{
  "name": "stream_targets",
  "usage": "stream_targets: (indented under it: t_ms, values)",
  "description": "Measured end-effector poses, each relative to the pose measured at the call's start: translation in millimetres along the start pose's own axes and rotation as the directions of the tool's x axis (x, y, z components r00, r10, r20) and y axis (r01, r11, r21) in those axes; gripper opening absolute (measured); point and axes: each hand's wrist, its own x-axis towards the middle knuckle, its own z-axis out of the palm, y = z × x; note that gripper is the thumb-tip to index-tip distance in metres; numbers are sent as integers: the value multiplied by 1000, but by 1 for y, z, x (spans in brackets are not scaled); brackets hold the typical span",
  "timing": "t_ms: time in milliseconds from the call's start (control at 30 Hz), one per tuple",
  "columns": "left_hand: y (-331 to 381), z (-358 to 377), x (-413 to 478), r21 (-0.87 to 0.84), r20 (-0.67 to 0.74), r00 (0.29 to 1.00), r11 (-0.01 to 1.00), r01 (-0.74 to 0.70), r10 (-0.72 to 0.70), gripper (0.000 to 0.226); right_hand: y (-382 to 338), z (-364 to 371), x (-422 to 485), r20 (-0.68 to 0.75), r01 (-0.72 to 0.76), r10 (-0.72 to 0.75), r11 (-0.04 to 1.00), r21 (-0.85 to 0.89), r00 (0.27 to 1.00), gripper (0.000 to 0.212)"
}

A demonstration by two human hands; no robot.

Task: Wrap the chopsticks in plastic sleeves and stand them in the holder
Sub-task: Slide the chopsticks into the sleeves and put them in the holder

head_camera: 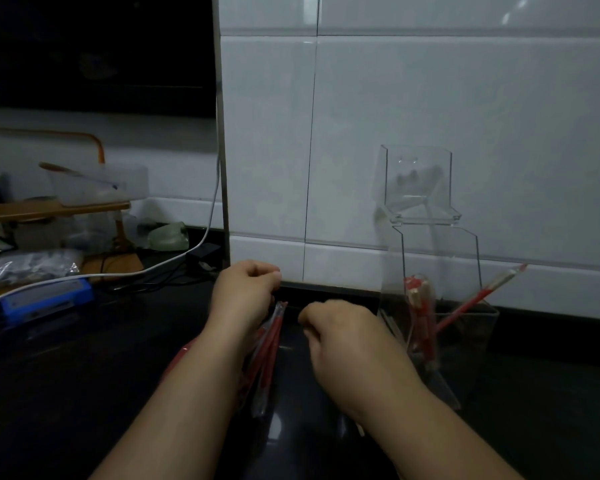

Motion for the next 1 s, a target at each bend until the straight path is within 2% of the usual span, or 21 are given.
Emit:
stream_targets:
  t_ms: [100,167,300,400,467,567,667,800,1000]
  values:
    - [-2,0,-1,236,13,997,969,-76,75,8,5,12,4,158,-156,165,985,-68,974,18]
    - [-1,1,-5,394,26,990,909,-136,136,10,9,19,6,232,-226,246,968,-110,941,20]
    - [2,2,-10,697,67,969,683,-217,239,8,12,27,13,303,-284,327,942,-179,895,21]
    - [-4,3,-8,825,133,965,514,-234,225,18,12,29,14,304,-322,372,925,-202,877,22]
    - [-9,3,-7,874,170,971,431,-226,166,23,11,29,14,327,-346,406,910,-227,853,24]
    - [-15,5,-2,907,195,979,367,-204,62,29,10,28,16,372,-360,452,886,-292,811,27]
    - [-17,7,1,928,210,978,316,-199,0,33,10,26,15,378,-336,445,885,-322,812,30]
    - [-21,8,2,938,201,979,292,-188,-16,20,11,25,9,344,-311,397,908,-280,851,29]
    - [-24,9,5,945,174,984,287,-158,-31,16,12,30,11,367,-318,401,909,-268,839,26]
